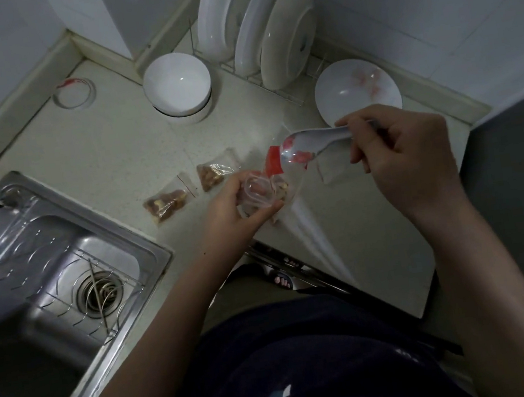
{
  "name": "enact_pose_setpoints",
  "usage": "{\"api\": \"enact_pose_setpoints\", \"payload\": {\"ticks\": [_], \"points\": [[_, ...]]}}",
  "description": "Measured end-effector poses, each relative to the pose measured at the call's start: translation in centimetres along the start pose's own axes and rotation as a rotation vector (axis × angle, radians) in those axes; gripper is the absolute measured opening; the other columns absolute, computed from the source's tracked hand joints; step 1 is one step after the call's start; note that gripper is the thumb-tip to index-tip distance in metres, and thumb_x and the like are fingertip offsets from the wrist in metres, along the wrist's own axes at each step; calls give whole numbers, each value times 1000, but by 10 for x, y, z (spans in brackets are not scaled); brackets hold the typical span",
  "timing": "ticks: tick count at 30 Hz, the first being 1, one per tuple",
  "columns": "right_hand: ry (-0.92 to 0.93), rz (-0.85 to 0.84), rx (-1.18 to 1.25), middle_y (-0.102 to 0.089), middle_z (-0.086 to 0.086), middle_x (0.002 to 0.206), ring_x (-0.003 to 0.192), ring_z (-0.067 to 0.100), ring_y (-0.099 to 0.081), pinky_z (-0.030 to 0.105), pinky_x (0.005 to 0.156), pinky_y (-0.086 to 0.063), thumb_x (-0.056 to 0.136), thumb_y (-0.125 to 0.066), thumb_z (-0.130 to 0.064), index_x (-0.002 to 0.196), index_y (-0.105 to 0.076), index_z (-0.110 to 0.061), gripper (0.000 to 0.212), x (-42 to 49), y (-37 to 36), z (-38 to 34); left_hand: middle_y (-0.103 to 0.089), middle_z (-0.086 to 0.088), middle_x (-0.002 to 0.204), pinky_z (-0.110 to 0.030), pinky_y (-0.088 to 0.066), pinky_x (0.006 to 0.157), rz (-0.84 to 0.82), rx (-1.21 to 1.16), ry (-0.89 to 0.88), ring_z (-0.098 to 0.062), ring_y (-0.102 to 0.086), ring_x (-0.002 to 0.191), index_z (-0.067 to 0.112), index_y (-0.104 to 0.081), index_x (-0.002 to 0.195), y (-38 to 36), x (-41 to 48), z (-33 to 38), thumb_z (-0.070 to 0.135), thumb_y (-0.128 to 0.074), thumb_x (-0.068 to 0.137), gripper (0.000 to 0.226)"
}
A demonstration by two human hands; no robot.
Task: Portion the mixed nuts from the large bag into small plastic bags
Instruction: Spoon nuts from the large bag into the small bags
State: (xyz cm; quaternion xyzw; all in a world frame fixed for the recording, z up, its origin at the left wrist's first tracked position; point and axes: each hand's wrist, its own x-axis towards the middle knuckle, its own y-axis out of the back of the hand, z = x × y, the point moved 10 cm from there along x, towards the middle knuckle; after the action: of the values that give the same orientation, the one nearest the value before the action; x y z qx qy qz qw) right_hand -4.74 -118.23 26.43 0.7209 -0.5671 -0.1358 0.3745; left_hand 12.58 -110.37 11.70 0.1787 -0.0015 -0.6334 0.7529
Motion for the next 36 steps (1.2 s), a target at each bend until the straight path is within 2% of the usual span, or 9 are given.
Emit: {"api": "enact_pose_setpoints", "payload": {"ticks": [5, 9, 12, 15, 19, 22, 27, 32, 36], "points": [[173, -154, -288, -66, 13, 80, 71, 29, -61, 39, 63, -49, 94, -50, -15, 91, -68, -1, 23, 10, -24, -15, -67, 8, 105, -2, -44, 75, 21, 1, 12, 8, -61, 92, 17, -59, 118, 5, -1, -12, 22, -76, 82, 40], [392, -467, -541, -62, 8, 101, 88, 25, -58, 30, 66, -46, 91, -49, -5, 106, -64, -8, 21, 6, -85, -26, -68, 11, 100, -1, -44, 72, 29, 1, 19, 11, -61, 89, 21, -59, 112, 8, 0, -21, 23, -75, 82, 35], [521, -607, -650, -58, 6, 110, 96, 22, -55, 25, 66, -33, 92, -44, -4, 114, -59, -10, 27, 3, -118, -25, -68, 12, 101, -1, -45, 72, 35, 10, 30, 11, -62, 90, 23, -60, 113, 11, 1, -28, 28, -75, 81, 36], [558, -727, -801, -59, 8, 112, 98, 23, -57, 25, 66, -31, 91, -47, -3, 116, -58, -8, 28, 5, -146, -6, -67, 20, 96, 1, -44, 69, 58, 0, 53, 14, -60, 89, 29, -58, 110, 16, 1, -36, 31, -77, 78, 37], [380, -894, -862, -64, 8, 90, 84, 26, -64, 30, 64, -41, 87, -46, -3, 89, -64, -8, 19, 12, -173, 35, -62, 40, 95, 3, -42, 69, 70, 0, 42, 18, -59, 90, 41, -54, 103, 22, -2, -36, 35, -77, 77, 35], [345, -952, -813, -44, -2, 66, 81, 29, -63, 41, 78, -51, 77, -49, 1, 68, -52, -18, 21, 13, -184, 50, -62, 40, 96, 1, -43, 69, 80, -3, 33, 15, -60, 89, 44, -54, 101, 24, -3, -37, 33, -78, 77, 35], [271, -833, -872, -63, 4, 81, 83, 27, -66, 44, 93, -41, 88, -49, -4, 99, -61, -18, 21, 13, -182, 80, -64, 36, 99, 0, -44, 70, 76, -10, 27, 13, -62, 89, 43, -55, 102, 23, -3, -39, 36, -78, 77, 35], [28, -878, -763, -56, 8, 84, 84, 26, -62, 25, 59, -35, 98, -39, -16, 107, -61, -4, 26, 4, -172, 111, -65, 32, 98, -1, -44, 71, 80, -10, 26, 10, -63, 88, 43, -55, 101, 23, -1, -40, 34, -79, 77, 35], [-238, -870, -535, -67, 15, 107, 96, 29, -63, 27, 76, -42, 97, -46, -32, 112, -66, -10, 33, 4, -157, 129, -65, 34, 96, -1, -44, 70, 72, -1, 28, 12, -62, 88, 41, -55, 101, 21, 0, -40, 34, -78, 77, 35]]}}
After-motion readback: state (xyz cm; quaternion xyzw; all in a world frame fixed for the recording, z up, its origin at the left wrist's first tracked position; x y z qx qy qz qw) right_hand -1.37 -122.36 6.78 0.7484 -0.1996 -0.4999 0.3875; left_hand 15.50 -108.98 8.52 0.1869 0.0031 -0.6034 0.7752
